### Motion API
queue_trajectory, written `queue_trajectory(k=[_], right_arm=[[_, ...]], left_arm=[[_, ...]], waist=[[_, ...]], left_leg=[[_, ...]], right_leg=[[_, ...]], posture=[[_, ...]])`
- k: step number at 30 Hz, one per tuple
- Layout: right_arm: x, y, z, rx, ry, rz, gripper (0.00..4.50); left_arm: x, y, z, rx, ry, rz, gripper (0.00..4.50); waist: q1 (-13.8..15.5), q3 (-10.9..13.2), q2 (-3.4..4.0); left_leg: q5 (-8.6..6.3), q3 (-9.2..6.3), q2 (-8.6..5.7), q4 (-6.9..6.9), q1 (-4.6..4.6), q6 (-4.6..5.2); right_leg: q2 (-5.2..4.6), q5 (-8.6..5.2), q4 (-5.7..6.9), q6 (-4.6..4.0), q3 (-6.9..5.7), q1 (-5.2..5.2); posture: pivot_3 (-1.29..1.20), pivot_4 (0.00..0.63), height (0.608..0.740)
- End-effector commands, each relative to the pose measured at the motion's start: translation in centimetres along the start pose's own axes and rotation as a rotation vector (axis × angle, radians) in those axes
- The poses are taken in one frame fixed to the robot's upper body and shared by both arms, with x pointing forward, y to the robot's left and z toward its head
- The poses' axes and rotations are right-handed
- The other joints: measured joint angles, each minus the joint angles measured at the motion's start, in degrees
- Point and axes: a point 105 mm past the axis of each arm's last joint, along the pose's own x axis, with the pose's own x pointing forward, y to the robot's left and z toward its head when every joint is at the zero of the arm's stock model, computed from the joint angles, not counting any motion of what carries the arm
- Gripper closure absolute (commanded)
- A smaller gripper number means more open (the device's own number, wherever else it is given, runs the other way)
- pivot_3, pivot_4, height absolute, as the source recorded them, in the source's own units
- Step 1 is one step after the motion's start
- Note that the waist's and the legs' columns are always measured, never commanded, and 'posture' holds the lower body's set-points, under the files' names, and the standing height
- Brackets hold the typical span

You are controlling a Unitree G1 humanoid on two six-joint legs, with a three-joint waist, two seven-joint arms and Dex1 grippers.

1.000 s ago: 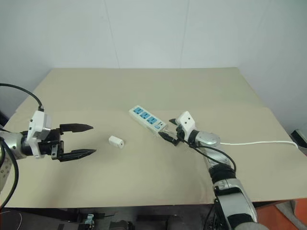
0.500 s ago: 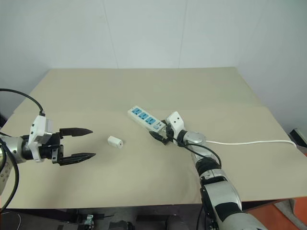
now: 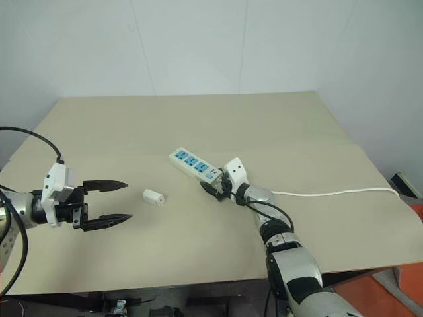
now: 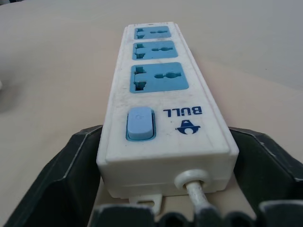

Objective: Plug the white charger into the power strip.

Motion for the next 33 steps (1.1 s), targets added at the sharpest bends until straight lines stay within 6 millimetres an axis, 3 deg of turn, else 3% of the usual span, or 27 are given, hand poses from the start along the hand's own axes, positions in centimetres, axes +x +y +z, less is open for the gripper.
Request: queue_trajectory(k=[1, 6, 10, 14, 20, 27, 33], right_arm=[[-0.2, 0.3, -0.6, -0.007, 0.003, -0.002, 1.1], [-0.2, 0.1, -0.7, -0.006, 0.014, -0.003, 1.09], [-1.2, -1.6, 0.2, 0.012, -0.039, -0.071, 1.09], [-3.8, -4.1, 1.5, -0.019, -0.103, -0.133, 1.09], [-9.9, -5.8, 2.3, -0.12, -0.11, -0.099, 1.09], [-16.4, -4.8, 0.9, -0.186, -0.011, 0.076, 1.09], [-18.1, -2.7, 0.0, -0.197, -0.014, 0.244, 1.09]], left_arm=[[-0.1, -0.1, 1.1, 0.053, -0.03, 0.005, 0.0], [-0.1, -0.2, 1.2, 0.057, -0.039, -0.016, 0.0], [-0.1, 0.0, 1.5, 0.062, -0.047, -0.013, 0.0], [-0.2, 0.0, 1.9, 0.06, -0.066, -0.013, 0.0], [-0.4, 1.0, 1.4, 0.081, -0.012, 0.014, 0.0], [1.7, 2.8, 3.0, 0.222, 0.039, -0.086, 0.0], [4.4, 5.1, 5.5, 0.306, 0.167, -0.269, 0.0]], waist=[[-0.06, 0.0, 0.0], [-0.07, 0.0, 0.0], [0.05, 0.0, 0.0], [0.92, 0.01, 0.0], [1.44, 0.02, 0.01], [1.63, 0.03, -0.01], [1.3, 0.06, -0.05]], left_leg=[[0.0, -0.01, 0.0, 0.0, 0.0, 0.0], [0.0, -0.03, 0.0, 0.0, 0.01, 0.0], [0.0, -0.04, 0.0, 0.0, 0.01, 0.0], [0.01, -0.14, -0.14, 0.0, -0.02, -0.01], [0.01, -0.15, -0.41, 0.0, -0.25, -0.01], [0.01, -0.18, -0.47, 0.01, -0.15, 0.0], [0.01, -0.22, -0.54, 0.08, 0.09, 0.0]], right_leg=[[0.0, 0.0, 0.0, 0.0, -0.01, 0.0], [0.0, 0.0, 0.0, 0.0, -0.03, 0.02], [0.0, 0.0, -0.01, 0.0, -0.04, 0.04], [-0.14, -0.01, -0.06, 0.01, -0.15, 0.11], [-0.36, -0.03, -0.09, 0.06, -0.09, -0.07], [-0.34, -0.06, -0.08, 0.12, -0.1, 0.04], [-0.33, -0.1, -0.17, 0.22, -0.1, 0.45]], posture=[[0.0, 0.15, 0.74], [0.0, 0.15, 0.74], [0.0, 0.15, 0.74], [0.0, 0.15, 0.74], [0.0, 0.15, 0.74], [0.0, 0.15, 0.74], [0.0, 0.15, 0.74]])
